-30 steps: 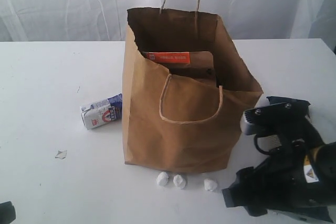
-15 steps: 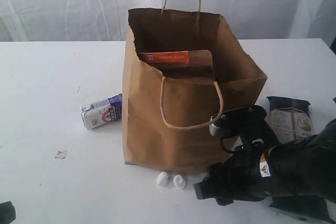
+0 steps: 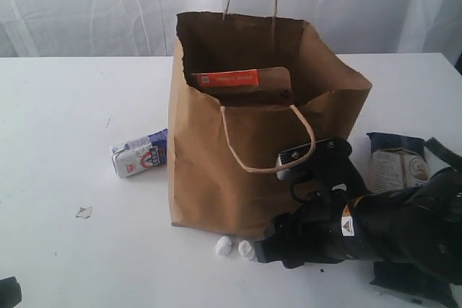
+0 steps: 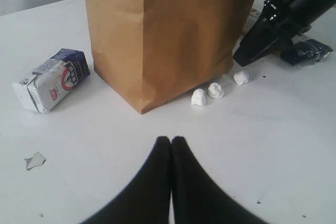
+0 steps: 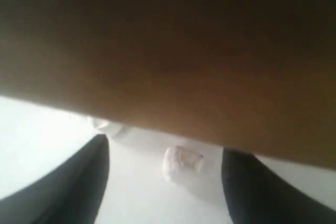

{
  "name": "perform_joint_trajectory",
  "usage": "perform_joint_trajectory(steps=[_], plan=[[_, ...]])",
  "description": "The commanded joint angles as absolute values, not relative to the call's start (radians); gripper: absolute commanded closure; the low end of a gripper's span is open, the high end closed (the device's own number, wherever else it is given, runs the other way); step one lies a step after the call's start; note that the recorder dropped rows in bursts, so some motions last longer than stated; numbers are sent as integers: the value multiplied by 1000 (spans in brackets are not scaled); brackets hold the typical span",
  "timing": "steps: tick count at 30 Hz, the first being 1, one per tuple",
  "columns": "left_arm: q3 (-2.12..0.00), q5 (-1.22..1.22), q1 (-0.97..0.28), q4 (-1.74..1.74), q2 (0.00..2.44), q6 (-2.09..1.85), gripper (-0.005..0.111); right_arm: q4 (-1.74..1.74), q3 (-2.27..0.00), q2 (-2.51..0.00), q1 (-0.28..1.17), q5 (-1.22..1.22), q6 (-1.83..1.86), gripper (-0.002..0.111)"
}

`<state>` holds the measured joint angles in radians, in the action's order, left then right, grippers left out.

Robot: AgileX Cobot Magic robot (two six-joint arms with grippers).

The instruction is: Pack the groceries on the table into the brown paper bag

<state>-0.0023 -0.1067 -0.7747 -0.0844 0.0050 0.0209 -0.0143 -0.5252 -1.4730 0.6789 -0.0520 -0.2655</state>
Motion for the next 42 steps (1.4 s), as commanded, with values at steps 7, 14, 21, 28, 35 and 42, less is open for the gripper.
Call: perform_joint_trajectory(steps=[7, 14, 21, 28, 35, 42], plan=[[0, -106, -780, -89, 0, 21, 107, -9, -530, -1560, 680, 60, -231, 50], [0, -106, -780, -89, 0, 21, 107, -7, -563, -1588, 678, 77, -209, 50], [0, -106, -780, -89, 0, 21, 107, 0, -599, -1597, 678, 86, -182, 50], [0, -106, -780, -89, 0, 21, 107, 0, -598, -1619, 678, 95, -160, 50], [0, -106, -780, -89, 0, 21, 107, 0, -610, -1619, 676, 133, -124, 50], [0, -106, -780, -89, 0, 21, 107, 0, -617, -1612, 676, 128, -126, 50]])
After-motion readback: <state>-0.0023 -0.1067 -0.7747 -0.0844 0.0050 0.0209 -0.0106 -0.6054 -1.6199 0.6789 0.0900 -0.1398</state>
